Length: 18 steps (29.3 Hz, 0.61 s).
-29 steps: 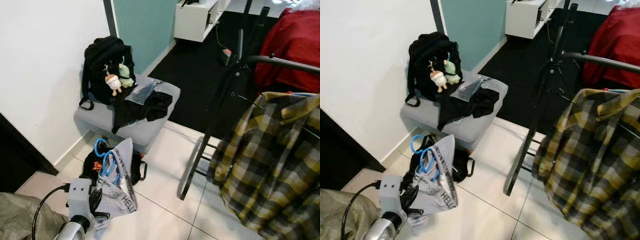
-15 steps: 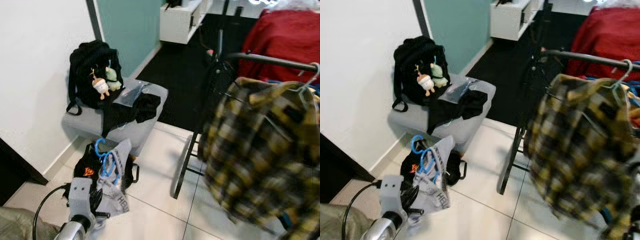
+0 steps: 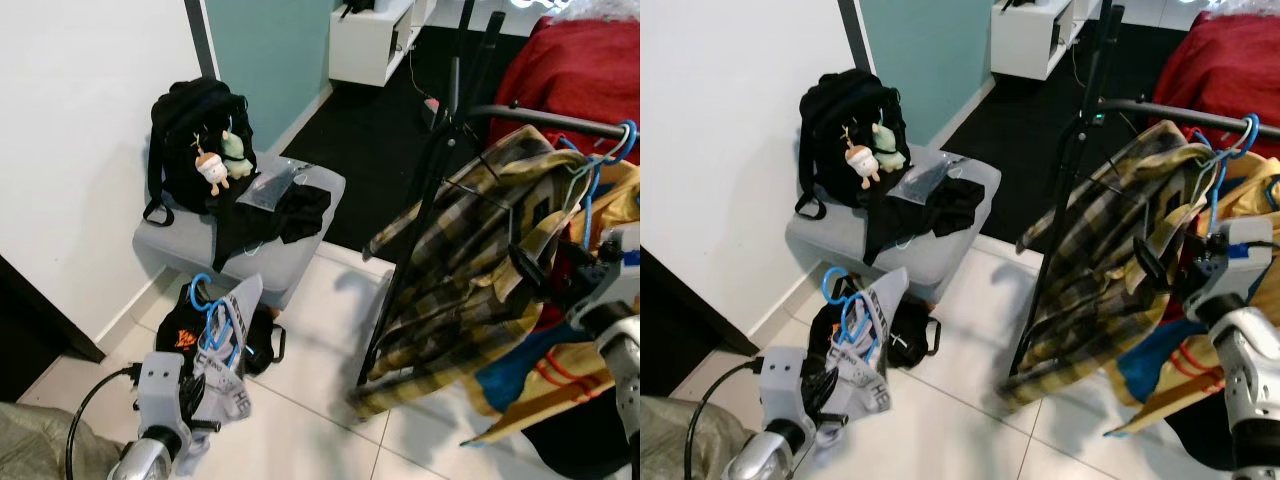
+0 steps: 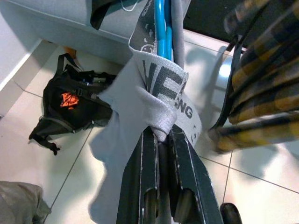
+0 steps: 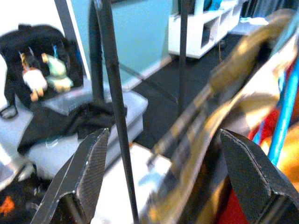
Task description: Hang hanger
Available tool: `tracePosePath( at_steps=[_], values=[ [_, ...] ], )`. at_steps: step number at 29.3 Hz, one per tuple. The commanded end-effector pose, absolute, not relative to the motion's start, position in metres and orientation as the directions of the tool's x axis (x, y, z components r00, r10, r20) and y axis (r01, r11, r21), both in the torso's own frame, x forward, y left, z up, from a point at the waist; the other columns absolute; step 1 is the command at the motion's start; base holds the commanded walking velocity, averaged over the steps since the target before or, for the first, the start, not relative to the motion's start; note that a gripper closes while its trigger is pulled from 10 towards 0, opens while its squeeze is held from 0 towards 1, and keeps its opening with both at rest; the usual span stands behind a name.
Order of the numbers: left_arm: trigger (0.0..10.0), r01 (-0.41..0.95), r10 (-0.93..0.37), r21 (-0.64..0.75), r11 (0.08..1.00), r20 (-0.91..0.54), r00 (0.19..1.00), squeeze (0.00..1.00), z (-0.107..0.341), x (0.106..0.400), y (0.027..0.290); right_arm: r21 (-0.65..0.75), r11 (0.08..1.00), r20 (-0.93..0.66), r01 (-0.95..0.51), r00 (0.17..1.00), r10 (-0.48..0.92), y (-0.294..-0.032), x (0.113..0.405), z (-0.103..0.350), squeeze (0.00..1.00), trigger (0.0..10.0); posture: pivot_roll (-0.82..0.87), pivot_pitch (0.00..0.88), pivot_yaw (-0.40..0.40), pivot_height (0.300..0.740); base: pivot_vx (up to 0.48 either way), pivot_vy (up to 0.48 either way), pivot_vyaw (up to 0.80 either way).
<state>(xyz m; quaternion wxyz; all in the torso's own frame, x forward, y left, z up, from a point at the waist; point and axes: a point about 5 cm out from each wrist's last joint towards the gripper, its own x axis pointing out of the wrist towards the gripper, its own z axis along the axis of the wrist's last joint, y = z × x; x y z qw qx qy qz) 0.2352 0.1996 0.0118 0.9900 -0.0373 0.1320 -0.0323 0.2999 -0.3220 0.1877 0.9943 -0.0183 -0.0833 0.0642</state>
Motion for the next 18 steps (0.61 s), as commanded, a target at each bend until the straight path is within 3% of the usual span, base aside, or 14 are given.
tracePosePath(
  at_steps=[1, 5, 6, 8, 9, 11, 14, 18],
  values=[
    [10.0, 0.048, -0.07, -0.085, 0.995, -0.285, 0.956, 0.0, 0.006, 0.23, 0.2, -0.03, 0.991, 0.16, -0.128, 0.978, 0.131, -0.321, 0.299, 0.185, 0.0, 10.0, -0.06, 0.163, 0.043, 0.74, 0.0, 0.0, 0.0],
    [10.0, 0.047, -0.07, -0.087, 0.995, -0.285, 0.956, 0.0, 0.006, 0.23, 0.2, 0.03, 0.976, 0.261, -0.216, 0.944, 0.201, -0.309, 0.299, 0.2, 0.0, 10.0, -0.06, 0.163, 0.042, 0.74, 0.0, 0.0, 0.0],
    [10.0, 0.047, -0.07, -0.087, 0.995, -0.285, 0.956, 0.0, 0.006, 0.23, 0.2, 0.049, 0.943, 0.289, -0.329, 0.908, 0.302, -0.293, 0.296, 0.204, 0.0, 10.0, -0.06, 0.162, 0.042, 0.74, 0.0, 0.0, 0.0],
    [10.0, 0.047, -0.07, -0.087, 0.995, -0.285, 0.956, 0.0, 0.006, 0.23, 0.2, 0.049, 0.943, 0.289, -0.329, 0.908, 0.302, -0.293, 0.296, 0.204, 0.0, 10.0, -0.06, 0.162, 0.042, 0.74, 0.0, 0.0, 0.0],
    [10.0, 0.047, -0.07, -0.087, 0.995, -0.285, 0.956, 0.0, 0.005, 0.231, 0.2, 0.043, 0.901, 0.274, -0.432, 0.872, 0.406, -0.275, 0.294, 0.202, 0.0, 10.0, -0.06, 0.162, 0.042, 0.74, 0.0, 0.0, 0.0],
    [10.0, 0.047, -0.07, -0.086, 0.995, -0.286, 0.956, 0.0, 0.005, 0.231, 0.2, 0.044, 0.87, 0.238, -0.491, 0.851, 0.469, -0.26, 0.292, 0.194, 0.0, 10.0, -0.06, 0.161, 0.043, 0.74, 0.0, 0.0, 0.0],
    [10.0, 0.054, -0.076, -0.085, 0.995, -0.285, 0.956, 0.0, 0.006, 0.232, 0.2, 0.081, 0.878, 0.132, -0.472, 0.878, 0.46, -0.241, 0.295, 0.167, 0.0, 10.0, -0.07, 0.16, 0.046, 0.74, 0.0, 0.0, 0.0],
    [10.0, 0.058, -0.08, -0.085, 0.995, -0.285, 0.955, 0.0, 0.006, 0.233, 0.199, 0.085, 0.889, 0.093, -0.45, 0.892, 0.442, -0.235, 0.296, 0.156, 0.0, 10.0, -0.06, 0.16, 0.047, 0.74, 0.0, 0.0, 0.0]
  ],
)
